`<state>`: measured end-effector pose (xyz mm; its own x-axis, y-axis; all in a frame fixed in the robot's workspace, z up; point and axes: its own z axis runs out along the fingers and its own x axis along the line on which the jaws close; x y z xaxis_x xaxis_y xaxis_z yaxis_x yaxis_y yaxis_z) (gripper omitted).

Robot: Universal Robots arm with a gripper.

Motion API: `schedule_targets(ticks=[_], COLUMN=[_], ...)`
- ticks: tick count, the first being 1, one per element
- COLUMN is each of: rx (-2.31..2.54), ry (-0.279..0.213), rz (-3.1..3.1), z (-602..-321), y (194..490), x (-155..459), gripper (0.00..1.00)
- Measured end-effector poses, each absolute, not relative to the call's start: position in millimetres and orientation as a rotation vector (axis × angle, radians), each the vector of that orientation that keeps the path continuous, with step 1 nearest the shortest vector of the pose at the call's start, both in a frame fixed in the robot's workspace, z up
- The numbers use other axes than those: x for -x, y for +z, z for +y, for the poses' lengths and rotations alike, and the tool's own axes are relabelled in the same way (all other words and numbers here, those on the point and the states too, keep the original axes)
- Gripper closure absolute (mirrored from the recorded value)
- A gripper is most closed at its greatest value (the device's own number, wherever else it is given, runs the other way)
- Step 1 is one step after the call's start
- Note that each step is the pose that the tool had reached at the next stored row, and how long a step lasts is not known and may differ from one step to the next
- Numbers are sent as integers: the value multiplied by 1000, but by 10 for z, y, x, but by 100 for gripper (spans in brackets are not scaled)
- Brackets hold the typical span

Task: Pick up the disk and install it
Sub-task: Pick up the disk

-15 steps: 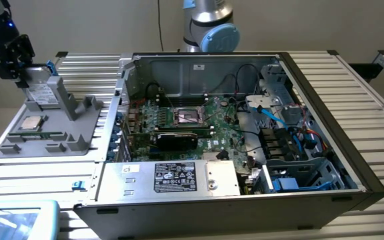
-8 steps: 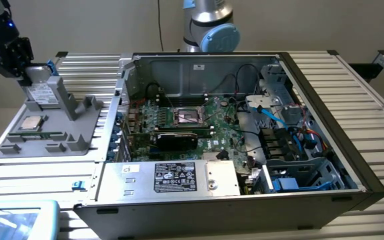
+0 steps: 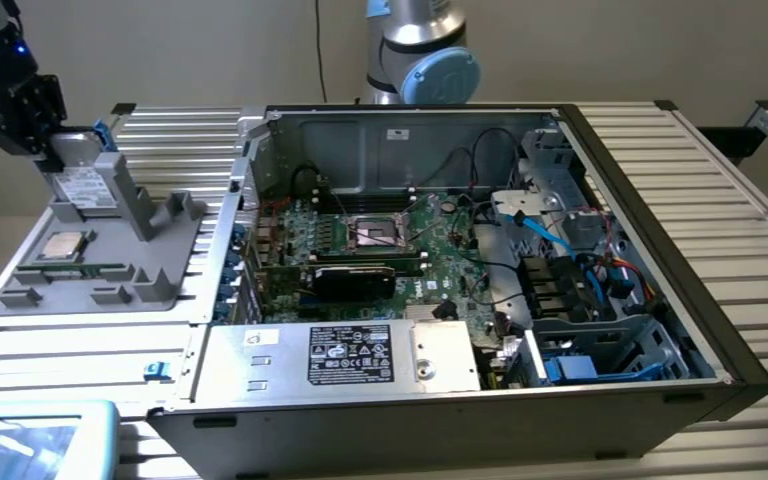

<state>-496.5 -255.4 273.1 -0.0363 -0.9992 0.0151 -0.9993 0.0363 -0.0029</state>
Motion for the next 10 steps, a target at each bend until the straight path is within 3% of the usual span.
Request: schedule_targets(ticks=[10], rx=[-2179], ry=[29], rz=[-2259], z=[-2556], y=[2848], x=[4967], gripper=[63])
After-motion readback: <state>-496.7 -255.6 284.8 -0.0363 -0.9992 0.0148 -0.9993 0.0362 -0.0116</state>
